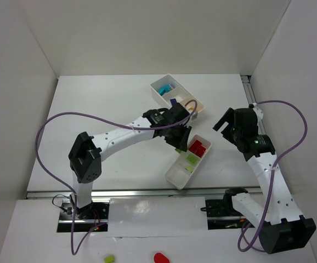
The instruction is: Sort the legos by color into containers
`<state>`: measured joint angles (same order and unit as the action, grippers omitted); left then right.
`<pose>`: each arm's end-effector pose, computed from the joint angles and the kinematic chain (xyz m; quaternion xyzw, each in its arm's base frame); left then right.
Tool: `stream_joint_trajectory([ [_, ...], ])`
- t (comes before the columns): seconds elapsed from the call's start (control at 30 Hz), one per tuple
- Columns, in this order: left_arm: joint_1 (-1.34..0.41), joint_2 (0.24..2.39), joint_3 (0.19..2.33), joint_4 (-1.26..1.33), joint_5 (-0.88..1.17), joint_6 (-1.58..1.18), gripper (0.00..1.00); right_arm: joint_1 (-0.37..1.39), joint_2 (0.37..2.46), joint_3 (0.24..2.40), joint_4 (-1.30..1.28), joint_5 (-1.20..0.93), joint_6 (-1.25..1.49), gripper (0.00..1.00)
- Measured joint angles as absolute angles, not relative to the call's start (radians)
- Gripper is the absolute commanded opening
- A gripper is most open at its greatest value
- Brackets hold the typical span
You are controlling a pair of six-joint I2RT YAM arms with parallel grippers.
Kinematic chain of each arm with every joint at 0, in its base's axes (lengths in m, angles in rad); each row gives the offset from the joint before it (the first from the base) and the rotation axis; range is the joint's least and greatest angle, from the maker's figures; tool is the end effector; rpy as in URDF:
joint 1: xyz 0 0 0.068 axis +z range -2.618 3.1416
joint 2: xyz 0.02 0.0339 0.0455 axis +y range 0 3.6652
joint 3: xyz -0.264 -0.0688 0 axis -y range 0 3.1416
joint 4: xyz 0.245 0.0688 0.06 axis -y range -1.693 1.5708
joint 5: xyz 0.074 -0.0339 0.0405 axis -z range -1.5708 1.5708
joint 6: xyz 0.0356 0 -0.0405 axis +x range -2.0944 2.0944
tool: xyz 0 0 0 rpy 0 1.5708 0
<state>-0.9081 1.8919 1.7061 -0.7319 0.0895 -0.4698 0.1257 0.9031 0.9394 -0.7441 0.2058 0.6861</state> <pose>0.2569 -0.3344 0.2908 0.2197 0.9205 -0.2364 0.2204 0.1814 0.0156 0.3189 0.2912 0.8564 0.0785 0.4191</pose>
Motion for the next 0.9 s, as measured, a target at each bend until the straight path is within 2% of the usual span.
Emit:
stream_joint_trajectory([
  [0.17, -0.955, 1.983, 1.756, -0.725, 0.122, -0.474, 0.17, 0.126, 0.903, 0.939, -0.744, 0.207, 0.686, 0.93],
  [0.33, -0.97, 2.051, 1.757, -0.736, 0.12, -0.474, 0.35, 0.126, 0.897, 0.939, -0.748, 0.217, 0.686, 0.93],
  [0.37, -0.971, 2.057, 1.757, -0.736, 0.118, -0.473, 0.49, 0.126, 0.896, 0.939, -0.749, 0.22, 0.686, 0.93],
  [0.47, -0.971, 2.061, 1.757, -0.736, 0.113, -0.468, 0.65, 0.126, 0.892, 0.939, -0.749, 0.223, 0.685, 0.93],
  [0.5, -0.971, 2.061, 1.758, -0.734, 0.112, -0.467, 0.79, 0.126, 0.892, 0.939, -0.749, 0.224, 0.686, 0.93],
  [0.57, -0.971, 2.061, 1.759, -0.732, 0.109, -0.46, 0.95, 0.126, 0.892, 0.939, -0.749, 0.224, 0.685, 0.93],
  [0.7, -0.971, 2.061, 1.761, -0.732, 0.106, -0.466, 0.96, 0.126, 0.892, 0.939, -0.75, 0.224, 0.685, 0.93],
  [0.83, -0.971, 2.054, 1.765, -0.735, 0.07, -0.467, 0.85, 0.126, 0.891, 0.939, -0.75, 0.224, 0.685, 0.93],
  [0.9, -0.963, 2.035, 1.765, -0.745, 0.038, -0.469, 0.85, 0.126, 0.887, 0.939, -0.75, 0.224, 0.685, 0.93],
])
